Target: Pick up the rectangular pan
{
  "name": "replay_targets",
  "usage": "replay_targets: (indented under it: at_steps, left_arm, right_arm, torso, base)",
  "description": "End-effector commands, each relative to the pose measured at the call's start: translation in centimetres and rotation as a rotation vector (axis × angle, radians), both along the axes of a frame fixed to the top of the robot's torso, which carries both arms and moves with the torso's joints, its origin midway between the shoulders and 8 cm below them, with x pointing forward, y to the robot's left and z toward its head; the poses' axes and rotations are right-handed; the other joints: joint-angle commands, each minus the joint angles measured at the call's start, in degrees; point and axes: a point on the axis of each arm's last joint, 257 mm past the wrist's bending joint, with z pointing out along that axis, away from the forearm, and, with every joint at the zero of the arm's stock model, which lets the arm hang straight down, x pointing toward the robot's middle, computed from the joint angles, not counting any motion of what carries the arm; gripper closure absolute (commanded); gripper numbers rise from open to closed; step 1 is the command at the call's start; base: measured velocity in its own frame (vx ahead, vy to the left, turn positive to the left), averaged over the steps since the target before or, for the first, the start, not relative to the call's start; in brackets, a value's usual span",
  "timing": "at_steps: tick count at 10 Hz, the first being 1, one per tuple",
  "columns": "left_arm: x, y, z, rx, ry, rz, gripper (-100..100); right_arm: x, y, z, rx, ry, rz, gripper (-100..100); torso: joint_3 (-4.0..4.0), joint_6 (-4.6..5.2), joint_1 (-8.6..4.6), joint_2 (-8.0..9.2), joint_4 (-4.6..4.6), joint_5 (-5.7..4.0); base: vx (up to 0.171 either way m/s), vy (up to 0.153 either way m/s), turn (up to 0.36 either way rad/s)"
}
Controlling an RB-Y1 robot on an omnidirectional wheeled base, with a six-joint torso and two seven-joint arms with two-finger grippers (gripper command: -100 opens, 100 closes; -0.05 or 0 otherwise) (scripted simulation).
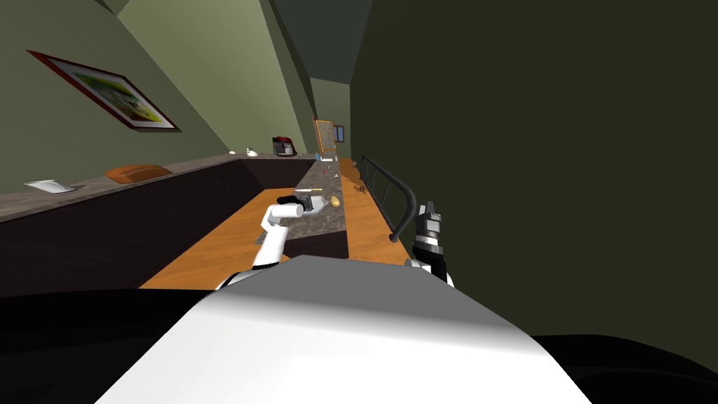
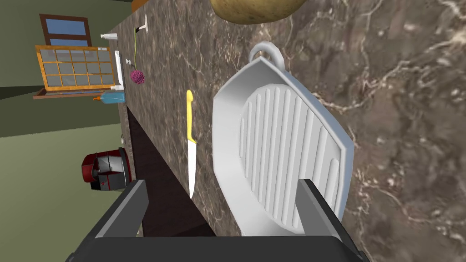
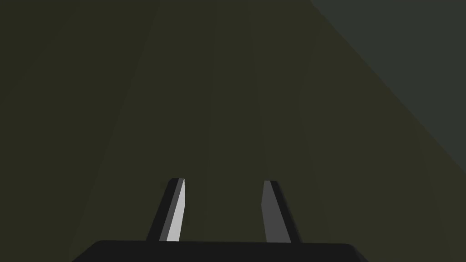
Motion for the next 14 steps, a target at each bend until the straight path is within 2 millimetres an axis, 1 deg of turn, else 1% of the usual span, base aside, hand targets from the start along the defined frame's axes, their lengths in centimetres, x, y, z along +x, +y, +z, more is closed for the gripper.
replay_targets:
  at_steps: [1,2,3,4,5,6,7,8,9,10,12,13,14]
  left_arm:
    - [-0.2,0.7,-1.1,-0.020,0.054,0.015,-100]
    - [-0.6,0.6,-1.7,-0.024,0.080,0.016,-100]
    - [-0.8,1.2,-2.3,-0.038,0.116,0.029,-100]
    - [-1.1,1.2,-2.7,-0.042,0.135,0.030,-100]
    - [-1.3,1.8,-3.3,-0.055,0.171,0.043,-100]
    - [-1.6,1.8,-3.6,-0.058,0.188,0.043,-100]
    - [-2.0,2.4,-4.2,-0.071,0.224,0.057,-100]
    - [-2.2,2.4,-4.4,-0.074,0.238,0.057,-100]
    - [-2.7,2.9,-5.0,-0.087,0.278,0.070,-100]
    - [-2.8,2.9,-5.2,-0.088,0.285,0.071,-100]
    - [-4.0,4.0,-6.3,-0.112,0.361,0.096,-100]
    - [-4.2,3.9,-6.4,-0.114,0.372,0.097,-100]
    - [-4.9,4.4,-7.0,-0.125,0.411,0.109,-100]
  right_arm:
    - [0.0,0.0,0.0,0.000,0.000,0.000,0]
    - [0.0,0.0,0.0,0.000,0.000,0.000,0]
    - [0.0,0.0,0.0,0.000,0.000,0.000,0]
    - [0.0,0.0,0.0,0.000,0.000,0.000,0]
    - [0.0,0.0,0.0,0.000,0.000,0.000,0]
    - [0.0,0.0,0.0,0.000,0.000,0.000,0]
    - [0.0,0.0,0.0,0.000,0.000,0.000,0]
    - [0.0,0.0,0.0,0.000,0.000,0.000,0]
    - [0.0,0.0,0.0,0.000,0.000,0.000,0]
    - [0.0,0.0,0.0,0.000,0.000,0.000,0]
    - [0.0,0.0,0.0,0.000,0.000,0.000,0]
    - [0.0,0.0,0.0,0.000,0.000,0.000,0]
    - [0.0,0.0,0.0,0.000,0.000,0.000,0]
  torso:
    - [0.00,0.00,0.00,0.00,0.00,0.00]
    - [0.00,0.01,0.00,-0.01,0.00,0.00]
    - [0.00,0.00,0.00,0.00,0.00,0.00]
    - [0.00,0.01,0.01,-0.01,0.00,0.00]
    - [0.00,0.00,0.02,0.00,0.00,0.01]
    - [0.00,0.01,0.02,-0.01,0.00,0.00]
    - [0.00,0.00,0.02,0.00,0.00,0.01]
    - [-0.01,0.01,0.02,-0.01,0.00,0.00]
    - [0.00,0.00,0.03,0.00,0.00,0.01]
    - [0.00,0.00,0.03,-0.01,0.00,0.01]
    - [0.00,0.00,0.04,0.00,0.00,0.01]
    - [-0.02,0.00,0.06,-0.03,-0.01,0.01]
    - [-0.01,-0.01,0.05,-0.02,0.00,0.01]
  base:
    - [0.010,-0.004,-0.041]
    - [0.008,-0.002,-0.029]
    - [0.010,-0.003,-0.055]
    - [0.010,0.001,-0.024]
    - [0.012,0.001,-0.043]
    - [0.011,0.003,-0.029]
    - [0.013,0.001,-0.046]
    - [0.011,0.004,-0.025]
    - [0.012,0.006,-0.034]
    - [0.010,0.005,-0.027]
    - [0.015,0.009,-0.055]
    - [0.016,0.011,-0.020]
    - [0.016,0.008,-0.025]
